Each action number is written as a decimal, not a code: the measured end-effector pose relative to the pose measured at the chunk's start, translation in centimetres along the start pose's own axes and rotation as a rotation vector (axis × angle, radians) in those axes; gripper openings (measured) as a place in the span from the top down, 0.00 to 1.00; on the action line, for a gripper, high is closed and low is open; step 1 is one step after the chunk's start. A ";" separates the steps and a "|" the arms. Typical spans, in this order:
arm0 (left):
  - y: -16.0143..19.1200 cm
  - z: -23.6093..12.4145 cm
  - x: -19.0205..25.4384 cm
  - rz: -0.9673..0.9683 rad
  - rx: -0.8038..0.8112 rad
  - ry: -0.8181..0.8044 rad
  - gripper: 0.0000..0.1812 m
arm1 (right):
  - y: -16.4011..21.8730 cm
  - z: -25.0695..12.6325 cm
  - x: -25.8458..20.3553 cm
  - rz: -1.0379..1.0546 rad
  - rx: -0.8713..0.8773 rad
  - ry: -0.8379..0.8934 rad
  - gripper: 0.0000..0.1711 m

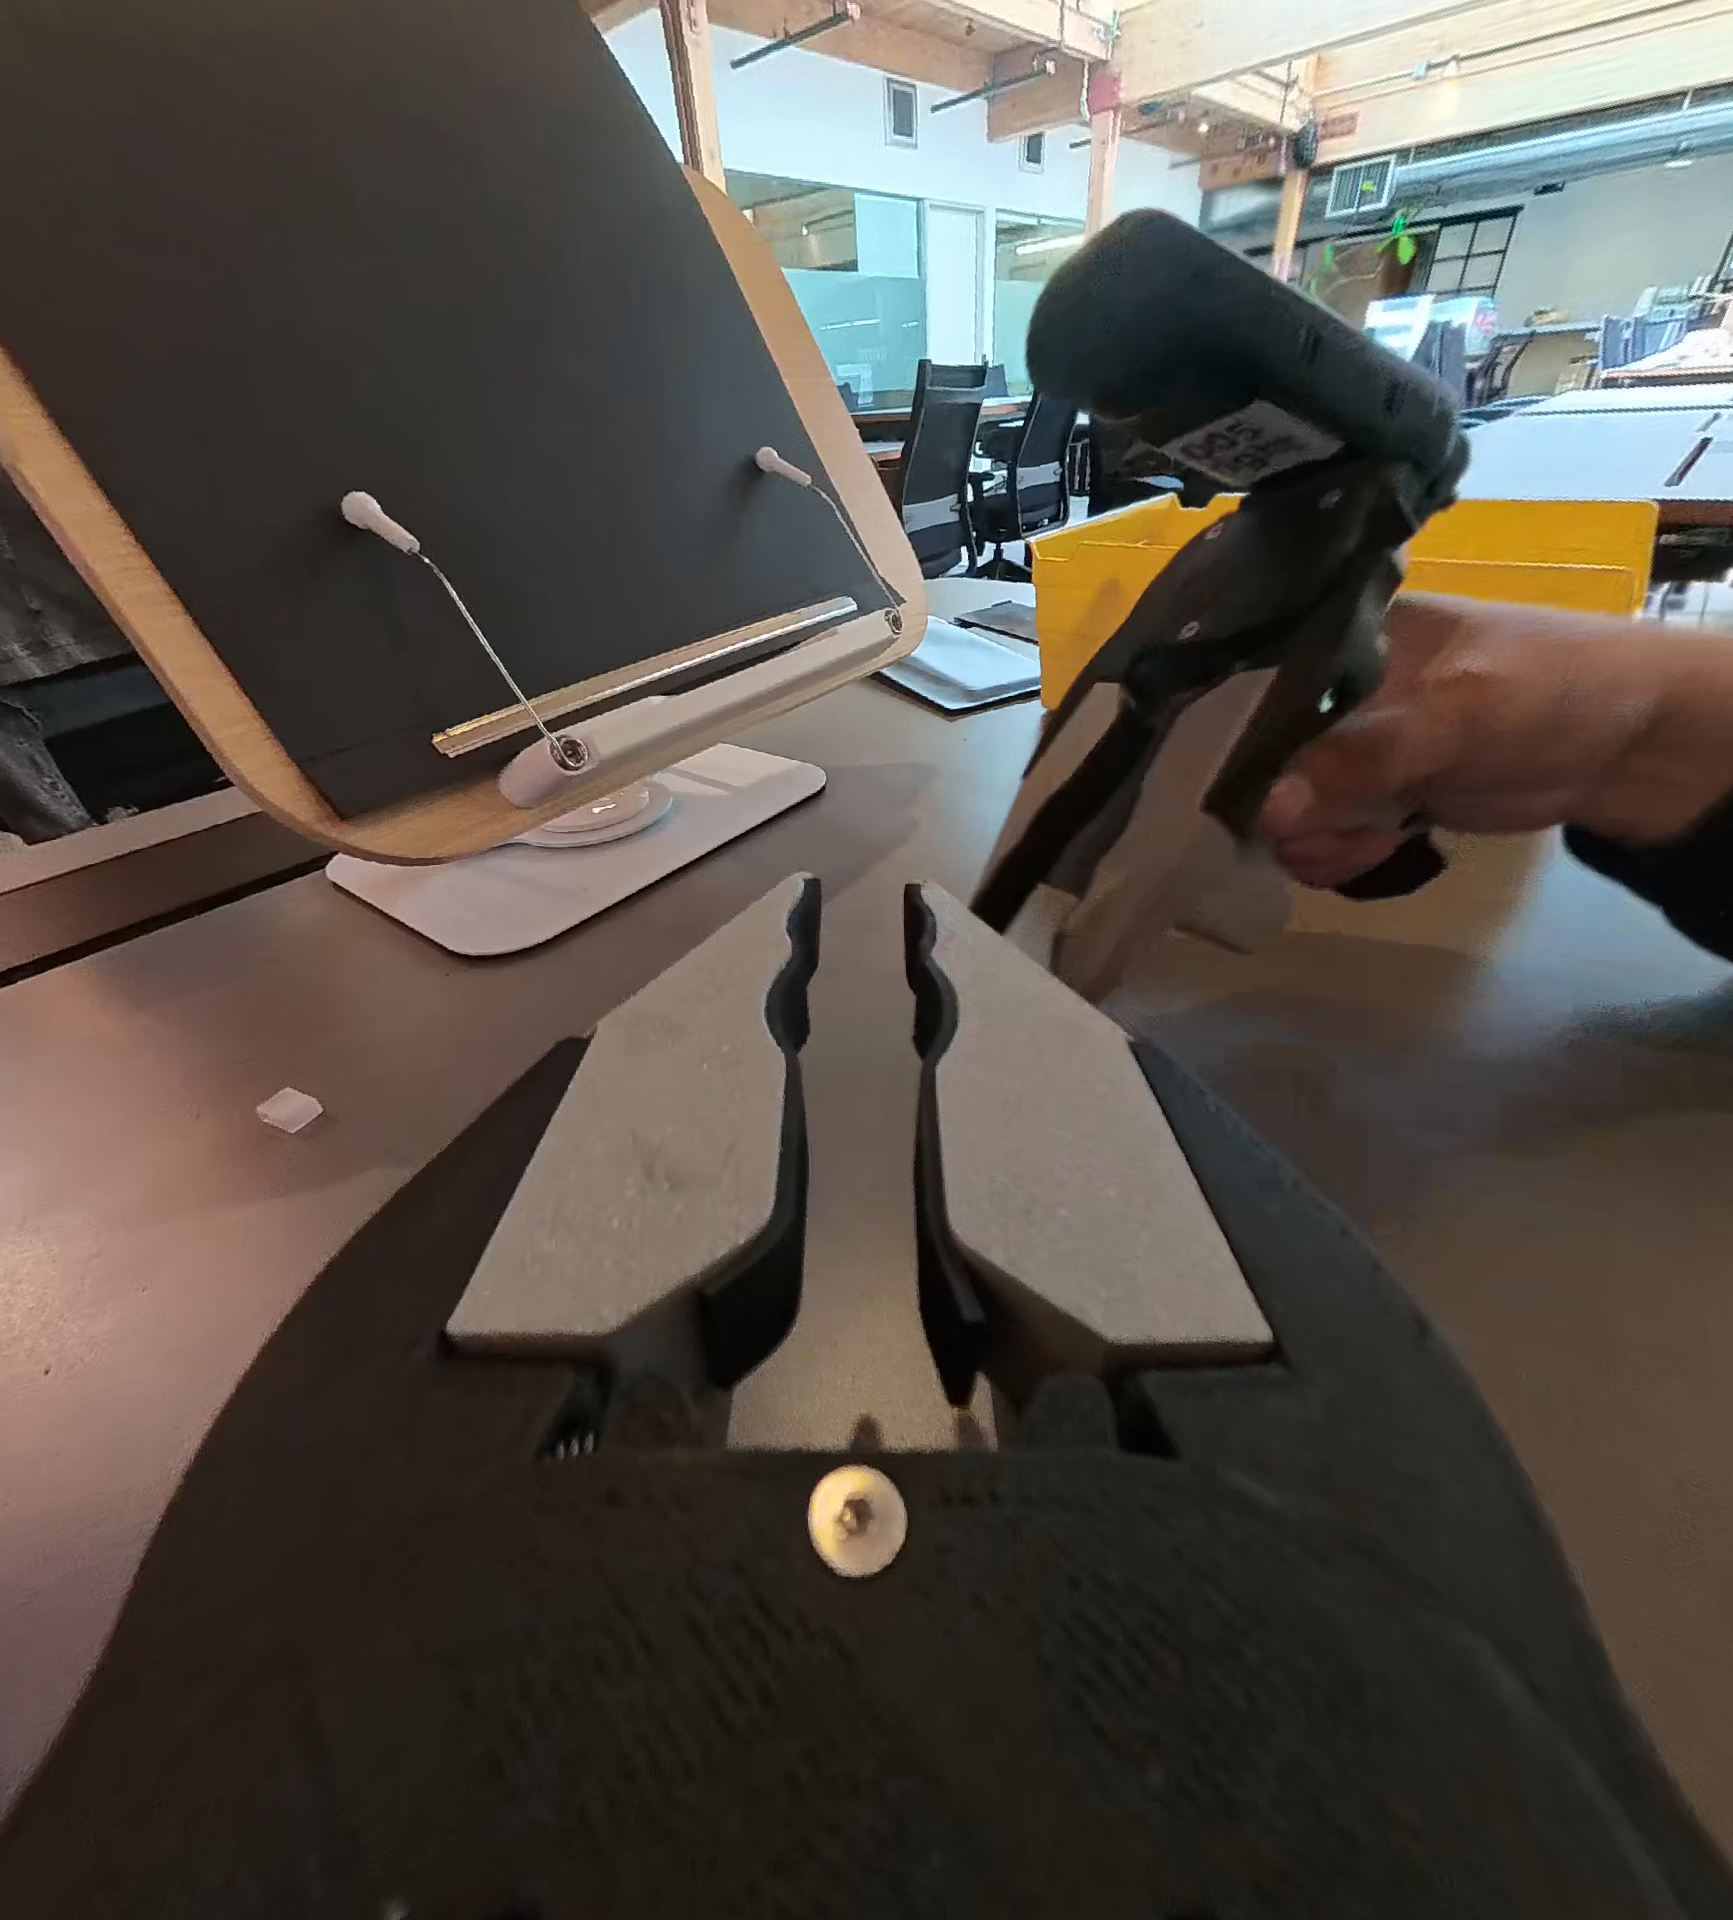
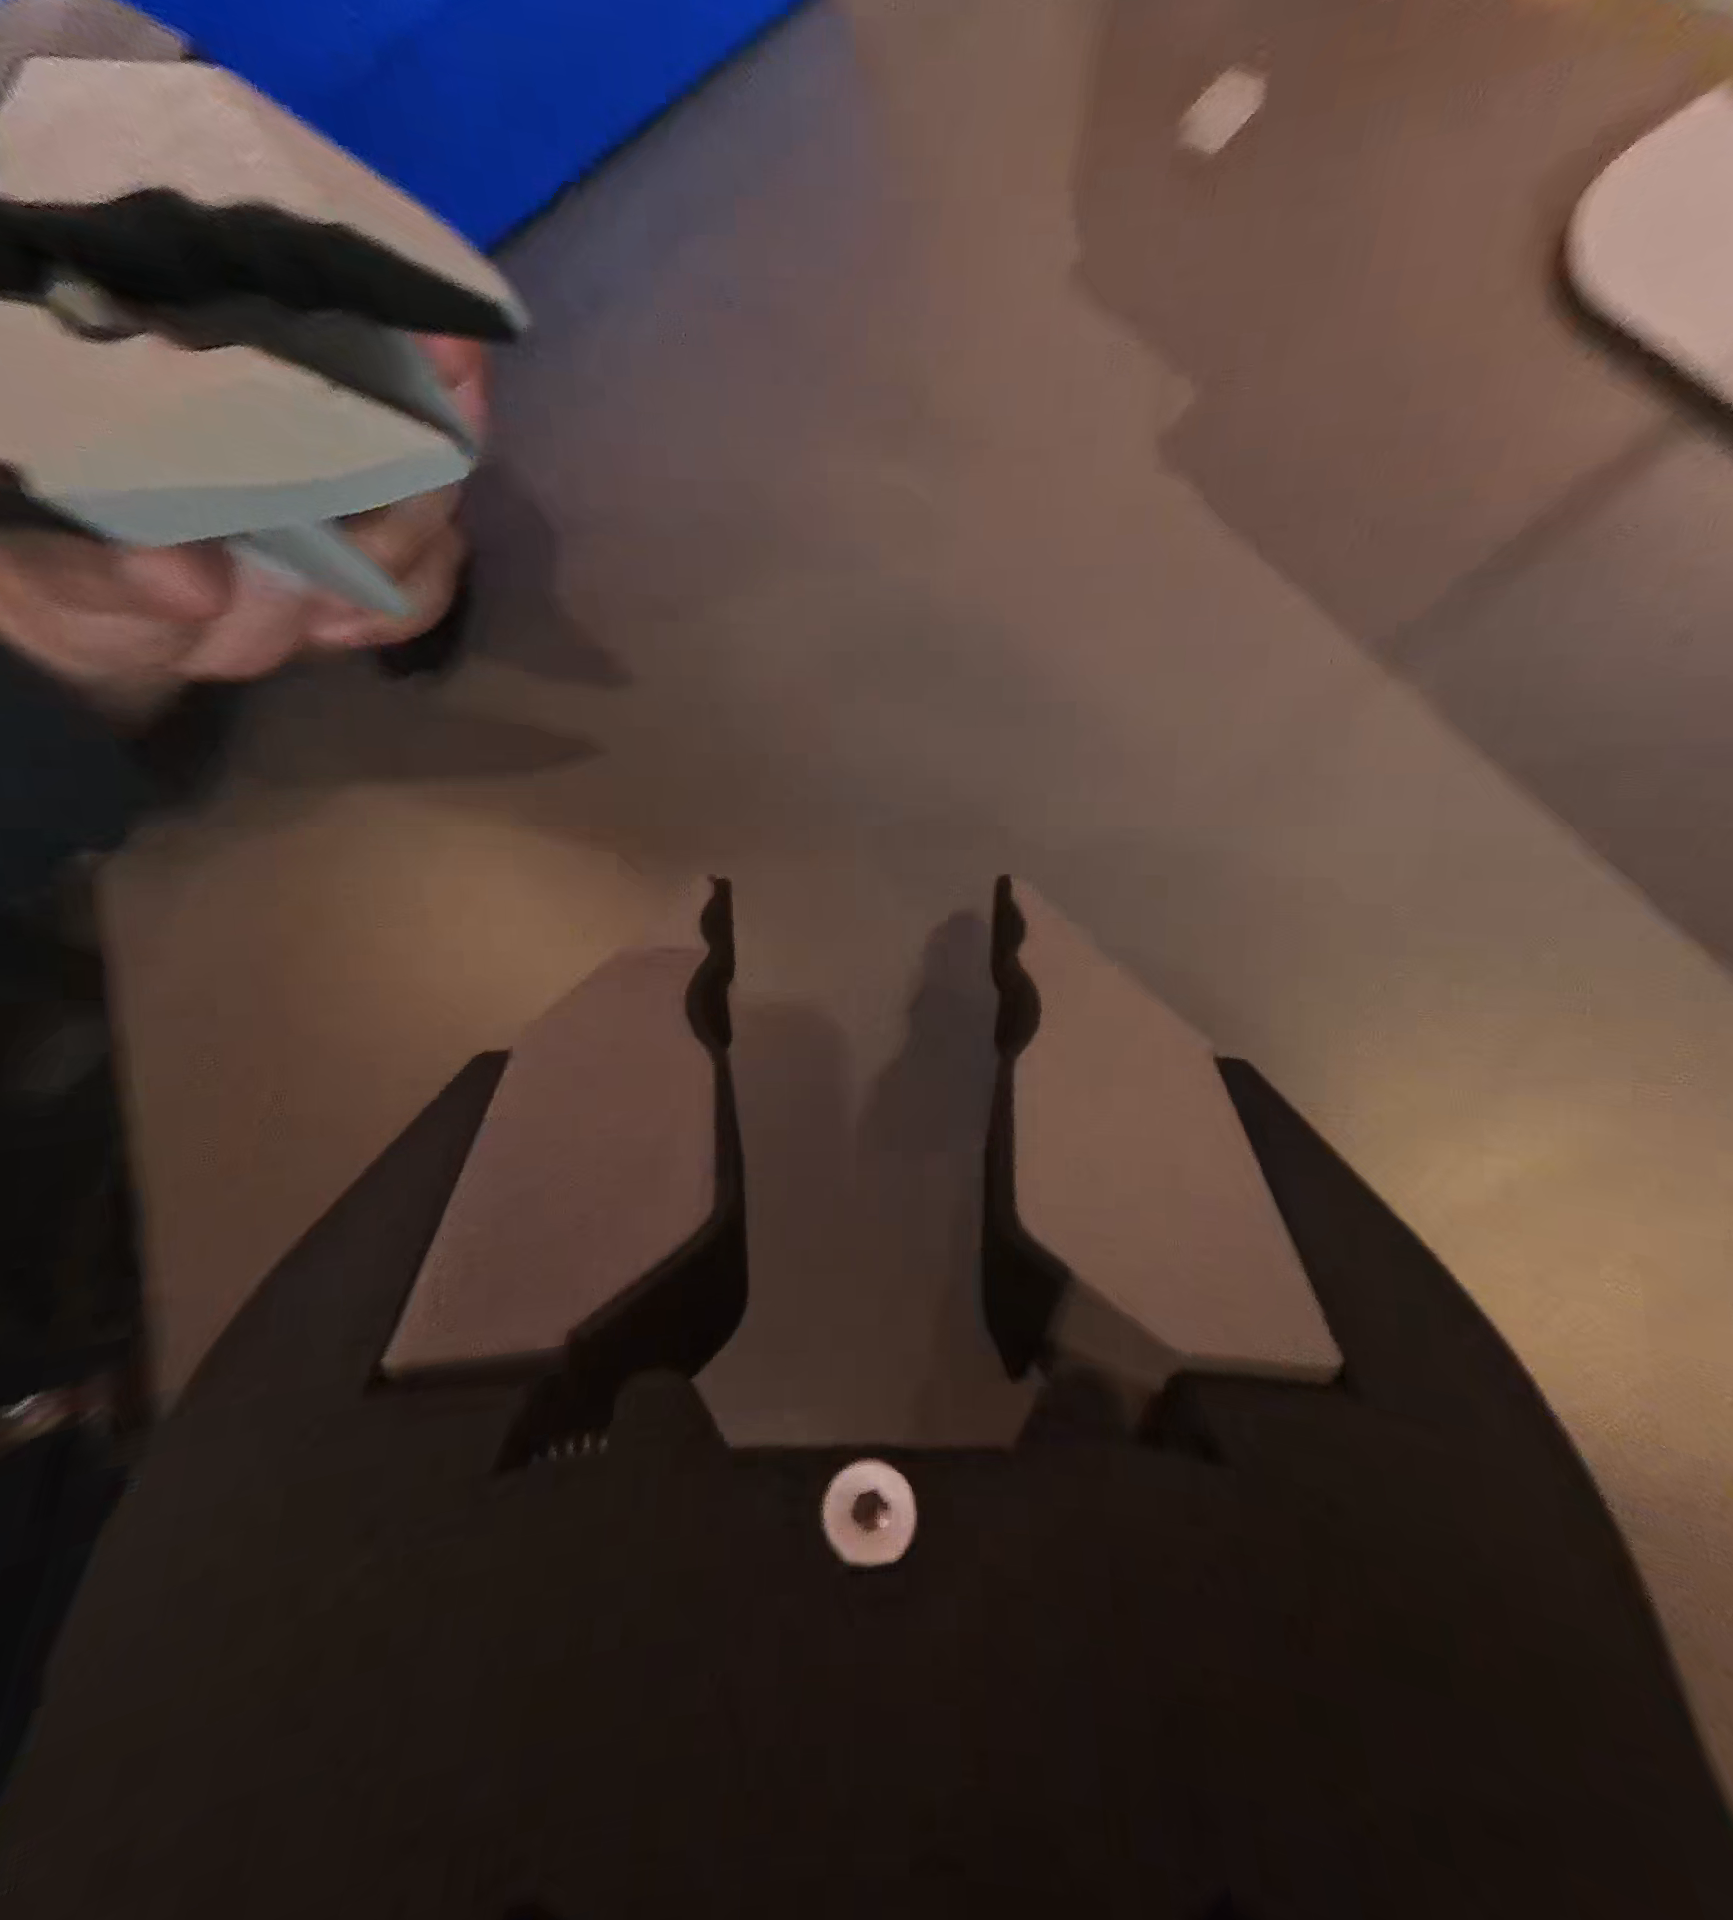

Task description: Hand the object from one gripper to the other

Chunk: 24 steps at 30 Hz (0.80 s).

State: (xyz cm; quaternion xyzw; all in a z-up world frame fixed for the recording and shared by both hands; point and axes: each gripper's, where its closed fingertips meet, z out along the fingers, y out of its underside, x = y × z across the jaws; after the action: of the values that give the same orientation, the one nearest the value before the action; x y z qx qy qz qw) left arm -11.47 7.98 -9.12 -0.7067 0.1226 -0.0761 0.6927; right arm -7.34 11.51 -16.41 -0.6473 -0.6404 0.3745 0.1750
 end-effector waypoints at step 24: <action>-0.2 -0.1 0.9 0.035 0.017 0.034 0.87 | -1.3 -0.7 5.2 -0.046 0.238 0.311 0.65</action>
State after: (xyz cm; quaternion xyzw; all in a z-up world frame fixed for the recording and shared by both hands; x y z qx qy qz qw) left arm -10.62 7.63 -8.95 -0.6970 0.1462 -0.0770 0.6978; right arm -8.27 16.79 -16.35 -0.6571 -0.5717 0.3389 0.3556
